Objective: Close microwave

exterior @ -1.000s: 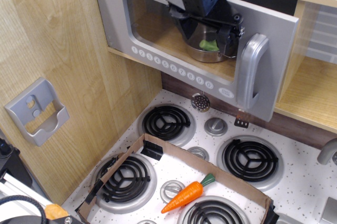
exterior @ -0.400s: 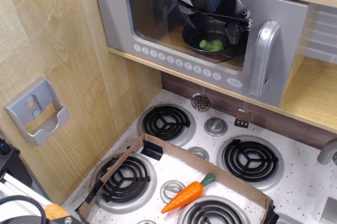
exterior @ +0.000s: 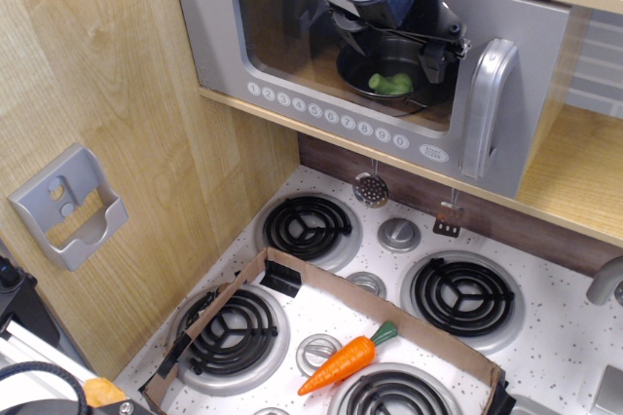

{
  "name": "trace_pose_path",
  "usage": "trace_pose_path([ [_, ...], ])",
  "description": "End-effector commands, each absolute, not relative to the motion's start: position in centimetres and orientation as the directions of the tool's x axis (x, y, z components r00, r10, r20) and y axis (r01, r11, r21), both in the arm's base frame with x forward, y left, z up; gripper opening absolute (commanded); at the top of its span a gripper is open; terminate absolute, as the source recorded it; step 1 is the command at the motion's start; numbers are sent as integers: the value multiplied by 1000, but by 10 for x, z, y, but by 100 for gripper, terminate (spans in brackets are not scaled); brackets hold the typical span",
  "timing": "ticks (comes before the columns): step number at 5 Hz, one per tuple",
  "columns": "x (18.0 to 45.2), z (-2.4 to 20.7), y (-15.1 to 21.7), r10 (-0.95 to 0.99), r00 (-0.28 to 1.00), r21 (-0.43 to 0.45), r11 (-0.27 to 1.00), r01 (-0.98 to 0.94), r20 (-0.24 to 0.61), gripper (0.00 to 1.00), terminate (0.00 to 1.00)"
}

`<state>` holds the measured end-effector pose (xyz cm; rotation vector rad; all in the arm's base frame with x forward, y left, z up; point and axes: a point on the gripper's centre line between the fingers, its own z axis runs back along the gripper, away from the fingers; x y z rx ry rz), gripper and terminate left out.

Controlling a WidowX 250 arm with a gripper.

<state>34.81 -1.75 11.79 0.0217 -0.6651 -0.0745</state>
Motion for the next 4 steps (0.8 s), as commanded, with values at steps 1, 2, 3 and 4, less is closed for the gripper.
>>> trace_pose_path([
  [1, 315, 132, -31, 20, 910, 52, 998, -46, 413, 100, 0],
  [2, 300, 123, -33, 42, 928, 39, 997, -61, 371, 100, 0],
  [3, 300, 123, -33, 42, 928, 39, 997, -61, 371, 100, 0],
  [4, 300, 123, -33, 42, 928, 39, 997, -61, 371, 100, 100],
])
